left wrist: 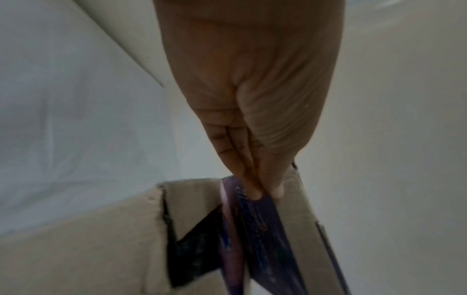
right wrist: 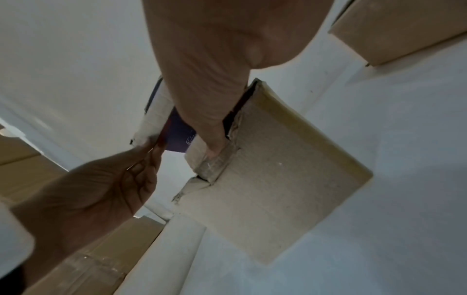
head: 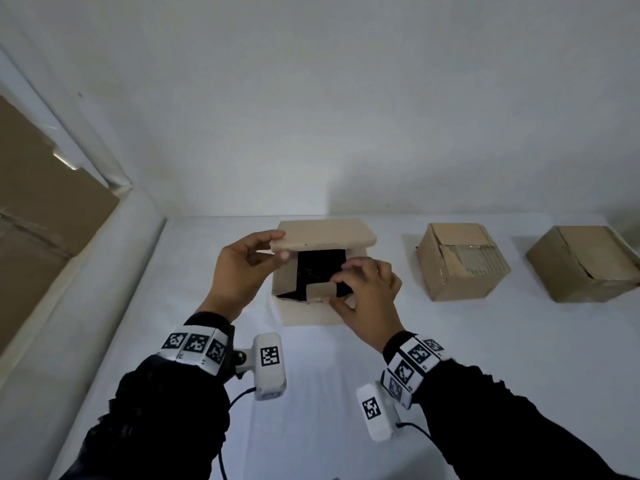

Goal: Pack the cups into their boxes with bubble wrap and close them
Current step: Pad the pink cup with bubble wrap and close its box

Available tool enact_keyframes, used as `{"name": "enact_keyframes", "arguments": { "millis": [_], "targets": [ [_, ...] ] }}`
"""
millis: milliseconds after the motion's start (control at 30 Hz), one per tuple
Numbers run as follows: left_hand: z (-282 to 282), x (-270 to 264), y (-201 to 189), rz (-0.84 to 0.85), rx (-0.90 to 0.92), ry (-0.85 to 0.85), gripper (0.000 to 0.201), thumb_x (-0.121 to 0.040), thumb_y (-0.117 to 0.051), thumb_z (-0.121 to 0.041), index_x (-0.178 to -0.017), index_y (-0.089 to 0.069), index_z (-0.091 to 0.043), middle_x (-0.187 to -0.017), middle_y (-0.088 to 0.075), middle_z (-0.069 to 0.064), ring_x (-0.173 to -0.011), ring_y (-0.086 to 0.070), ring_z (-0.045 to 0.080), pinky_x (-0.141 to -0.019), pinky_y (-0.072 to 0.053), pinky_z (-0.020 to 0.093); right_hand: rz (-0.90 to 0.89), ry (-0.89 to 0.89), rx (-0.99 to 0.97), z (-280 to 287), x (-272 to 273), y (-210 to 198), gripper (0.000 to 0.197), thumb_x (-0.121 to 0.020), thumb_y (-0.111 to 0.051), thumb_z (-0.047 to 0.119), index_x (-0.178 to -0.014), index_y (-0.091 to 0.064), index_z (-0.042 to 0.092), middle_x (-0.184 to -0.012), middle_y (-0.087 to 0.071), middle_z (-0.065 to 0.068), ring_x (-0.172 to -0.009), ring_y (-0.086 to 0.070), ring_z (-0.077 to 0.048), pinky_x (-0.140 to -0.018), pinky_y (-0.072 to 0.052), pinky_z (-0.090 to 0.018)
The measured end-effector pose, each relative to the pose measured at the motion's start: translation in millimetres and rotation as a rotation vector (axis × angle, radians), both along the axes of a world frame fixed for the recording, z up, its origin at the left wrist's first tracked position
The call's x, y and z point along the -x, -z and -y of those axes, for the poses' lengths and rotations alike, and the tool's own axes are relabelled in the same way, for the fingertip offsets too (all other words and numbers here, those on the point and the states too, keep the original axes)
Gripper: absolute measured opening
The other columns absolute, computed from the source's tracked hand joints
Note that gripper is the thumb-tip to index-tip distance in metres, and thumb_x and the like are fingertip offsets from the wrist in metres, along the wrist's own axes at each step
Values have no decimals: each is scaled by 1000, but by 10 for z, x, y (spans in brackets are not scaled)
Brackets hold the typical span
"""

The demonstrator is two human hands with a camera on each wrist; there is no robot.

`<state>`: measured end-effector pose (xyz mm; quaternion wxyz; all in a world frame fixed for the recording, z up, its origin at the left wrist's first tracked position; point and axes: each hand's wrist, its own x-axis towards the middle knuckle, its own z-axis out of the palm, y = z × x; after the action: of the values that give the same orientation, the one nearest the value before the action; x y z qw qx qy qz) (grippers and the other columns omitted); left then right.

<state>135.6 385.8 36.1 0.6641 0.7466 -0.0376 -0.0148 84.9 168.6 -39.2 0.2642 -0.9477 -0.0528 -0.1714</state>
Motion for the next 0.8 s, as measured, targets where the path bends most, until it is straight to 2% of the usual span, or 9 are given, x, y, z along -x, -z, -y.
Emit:
{"name": "enact_keyframes", "arguments": {
  "millis": [67, 167, 267, 367, 433, 500, 600, 700, 800],
  "targets": [
    [-32, 17, 111, 54, -111, -2, 30, -79, -78, -7, -105, -74, -22, -89, -75, 6, -77, -68, 17, -81, -55, 31, 68, -33, -1, 1, 85, 16, 14, -81, -69, 46, -91, -67, 37, -101, -55, 16, -101, -44, -13, -82, -24, -34],
    [-90, 87, 287, 151, -262, 70, 34, -78, -80, -10, -109, -73, -24, -95, -74, -6, -86, -70, 13, -82, -57, 28, 140, -85, -10, 25, 185, 81, 8, -86, -65, 41, -91, -70, 35, -88, -59, 18, -94, -48, -14, -79, -29, -35],
    [-130, 178, 416, 237, -353, 95, 34, -79, -80, -29, -112, -72, -26, -95, -71, -12, -89, -67, 8, -78, -53, 21, 181, -79, -24, 51, 207, 107, 6, -86, -70, 37, -91, -72, 33, -88, -60, 14, -91, -48, -14, -78, -30, -31],
    [-131, 207, 490, 337, -392, 49, 28, -79, -77, -39, -105, -74, -29, -84, -68, -13, -85, -64, 9, -75, -46, 17, 178, -120, -75, 84, 242, 104, 6, -85, -73, 32, -88, -71, 28, -85, -60, 14, -86, -52, -13, -75, -38, -34],
    [-137, 210, 526, 401, -449, 20, 27, -79, -76, -47, -102, -74, -34, -78, -66, -17, -81, -60, 10, -72, -46, 21, 175, -135, -164, 112, 294, 83, 9, -85, -73, 28, -87, -67, 22, -83, -59, 13, -80, -53, -10, -72, -43, -35],
    [-164, 213, 547, 416, -484, 15, 30, -77, -69, -53, -102, -73, -38, -76, -64, -18, -79, -58, 10, -70, -49, 26, 163, -84, -284, 138, 337, 61, 16, -87, -71, 25, -88, -57, 17, -84, -55, 7, -78, -52, -13, -69, -43, -27],
    [-187, 212, 556, 423, -512, 33, 29, -78, -70, -51, -103, -73, -38, -78, -63, -18, -76, -57, 9, -68, -51, 30, 138, 52, -424, 182, 338, 83, 21, -90, -66, 24, -101, -49, 18, -98, -50, 3, -87, -54, -14, -72, -39, -15],
    [-180, 208, 573, 476, -566, 27, 23, -81, -74, -42, -103, -74, -34, -78, -63, -21, -75, -55, 7, -68, -51, 31, 114, 122, -460, 237, 278, 132, 17, -93, -64, 23, -106, -52, 22, -104, -55, 8, -91, -58, -11, -74, -41, -18],
    [-184, 204, 632, 566, -631, 22, 27, -85, -66, -45, -105, -75, -30, -74, -62, -18, -75, -51, 12, -67, -49, 31, 135, 130, -418, 291, 254, 114, 16, -91, -67, 20, -101, -56, 24, -98, -60, 14, -87, -58, -9, -72, -41, -20]
  ]
}}
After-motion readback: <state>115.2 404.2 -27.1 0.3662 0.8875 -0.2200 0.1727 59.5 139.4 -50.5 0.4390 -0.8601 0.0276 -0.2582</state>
